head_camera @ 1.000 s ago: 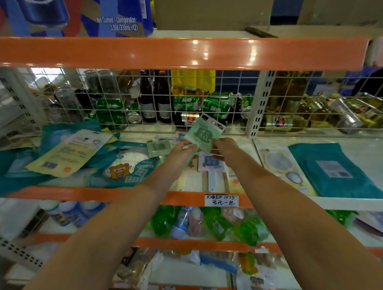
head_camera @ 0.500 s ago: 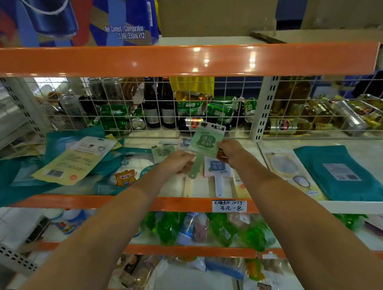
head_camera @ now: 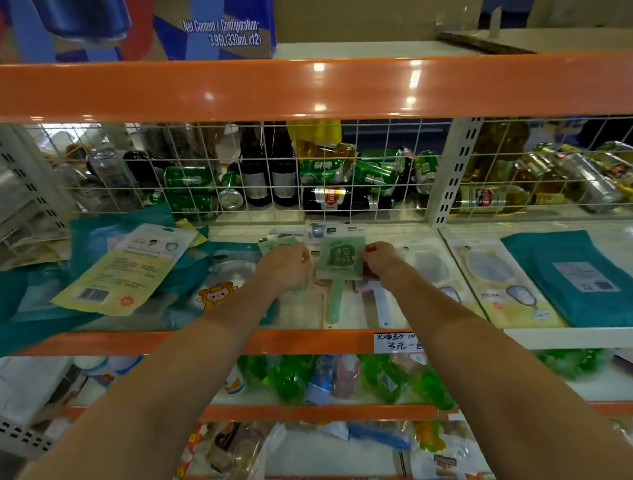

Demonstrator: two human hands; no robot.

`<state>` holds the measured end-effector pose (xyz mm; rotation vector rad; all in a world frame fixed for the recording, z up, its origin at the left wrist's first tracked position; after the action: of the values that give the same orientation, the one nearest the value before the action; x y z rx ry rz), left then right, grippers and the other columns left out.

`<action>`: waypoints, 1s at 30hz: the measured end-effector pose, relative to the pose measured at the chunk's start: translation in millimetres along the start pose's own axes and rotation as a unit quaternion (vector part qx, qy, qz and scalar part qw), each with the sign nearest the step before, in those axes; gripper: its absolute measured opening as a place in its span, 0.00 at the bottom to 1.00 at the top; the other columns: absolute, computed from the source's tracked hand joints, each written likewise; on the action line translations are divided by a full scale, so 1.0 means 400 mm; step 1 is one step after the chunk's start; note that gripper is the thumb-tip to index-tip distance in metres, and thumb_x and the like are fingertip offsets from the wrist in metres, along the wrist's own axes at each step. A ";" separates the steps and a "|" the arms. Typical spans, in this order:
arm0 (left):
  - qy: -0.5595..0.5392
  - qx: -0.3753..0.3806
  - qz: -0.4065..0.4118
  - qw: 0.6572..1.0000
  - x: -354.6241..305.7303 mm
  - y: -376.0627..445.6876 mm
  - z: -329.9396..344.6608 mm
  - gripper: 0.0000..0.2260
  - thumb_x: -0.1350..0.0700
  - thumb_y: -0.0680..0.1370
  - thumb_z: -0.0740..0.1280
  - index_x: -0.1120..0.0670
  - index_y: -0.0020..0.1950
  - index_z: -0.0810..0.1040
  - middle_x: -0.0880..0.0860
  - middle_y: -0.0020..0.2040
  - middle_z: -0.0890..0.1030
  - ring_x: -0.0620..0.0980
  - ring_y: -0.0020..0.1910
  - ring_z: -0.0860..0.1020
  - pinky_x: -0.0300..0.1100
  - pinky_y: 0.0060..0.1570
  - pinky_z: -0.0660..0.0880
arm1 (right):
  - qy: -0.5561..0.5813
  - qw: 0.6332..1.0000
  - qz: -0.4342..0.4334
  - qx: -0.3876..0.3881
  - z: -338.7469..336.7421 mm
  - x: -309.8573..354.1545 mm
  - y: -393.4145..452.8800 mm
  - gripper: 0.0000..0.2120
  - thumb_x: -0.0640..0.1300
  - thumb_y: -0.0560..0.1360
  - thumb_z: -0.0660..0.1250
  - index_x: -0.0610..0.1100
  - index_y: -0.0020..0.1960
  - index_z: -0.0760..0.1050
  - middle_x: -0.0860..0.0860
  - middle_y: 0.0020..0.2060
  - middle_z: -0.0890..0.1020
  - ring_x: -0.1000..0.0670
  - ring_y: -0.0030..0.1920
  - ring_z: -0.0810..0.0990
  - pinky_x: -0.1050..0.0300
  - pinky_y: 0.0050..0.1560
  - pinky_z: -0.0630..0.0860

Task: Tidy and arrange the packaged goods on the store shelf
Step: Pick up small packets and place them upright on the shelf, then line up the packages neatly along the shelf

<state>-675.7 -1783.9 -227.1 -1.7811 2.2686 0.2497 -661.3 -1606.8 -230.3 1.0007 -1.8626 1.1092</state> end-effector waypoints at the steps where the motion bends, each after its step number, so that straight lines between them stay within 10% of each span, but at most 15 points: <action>1: 0.007 -0.010 0.006 1.000 0.007 0.004 0.000 0.10 0.52 0.80 0.59 0.52 0.57 0.76 0.52 0.55 0.80 0.52 0.53 0.77 0.45 0.49 0.73 | -0.003 1.000 0.009 0.006 0.009 -0.001 -0.003 0.10 0.38 0.80 0.60 0.32 0.54 0.75 0.37 0.53 0.79 0.36 0.54 0.80 0.40 0.57 0.77; 9: 0.033 -0.042 0.028 0.998 0.045 0.014 -0.014 0.10 0.53 0.81 0.59 0.53 0.57 0.76 0.52 0.53 0.80 0.51 0.51 0.77 0.41 0.44 0.69 | -0.120 0.992 0.039 0.012 0.053 -0.005 -0.007 0.12 0.40 0.81 0.60 0.32 0.59 0.72 0.39 0.44 0.81 0.44 0.39 0.82 0.50 0.43 0.81; 14: 0.030 -0.044 0.041 0.998 0.052 0.021 -0.016 0.11 0.53 0.80 0.59 0.54 0.57 0.77 0.53 0.53 0.81 0.52 0.51 0.78 0.42 0.43 0.70 | -0.203 0.979 -0.002 -0.016 0.060 0.002 0.000 0.11 0.39 0.81 0.58 0.34 0.55 0.74 0.40 0.54 0.81 0.42 0.53 0.82 0.50 0.56 0.79; 17: 0.035 -0.045 0.045 0.997 0.058 0.027 -0.013 0.11 0.53 0.80 0.58 0.54 0.56 0.77 0.54 0.54 0.80 0.53 0.51 0.78 0.43 0.44 0.70 | -0.260 0.965 -0.014 -0.035 0.064 0.009 -0.008 0.09 0.39 0.80 0.58 0.37 0.44 0.73 0.41 0.49 0.81 0.45 0.46 0.82 0.56 0.47 0.80; 30: 0.043 -0.031 0.058 0.997 0.080 0.033 -0.010 0.10 0.54 0.80 0.58 0.55 0.56 0.77 0.54 0.53 0.80 0.53 0.50 0.77 0.46 0.46 0.73 | -0.367 0.927 -0.053 -0.057 0.092 0.026 -0.031 0.10 0.36 0.79 0.59 0.35 0.59 0.72 0.41 0.55 0.79 0.44 0.55 0.79 0.57 0.44 0.70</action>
<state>-696.0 -1811.4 -232.9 -1.7224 2.4553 0.2724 -662.1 -1646.8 -230.1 1.5690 -2.3710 0.5746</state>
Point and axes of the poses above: each hand's wrist, its own y-axis towards the middle knuckle, its own z-axis out of the palm, x = y × z, the point moved 1 cm from there along y, towards the middle knuckle
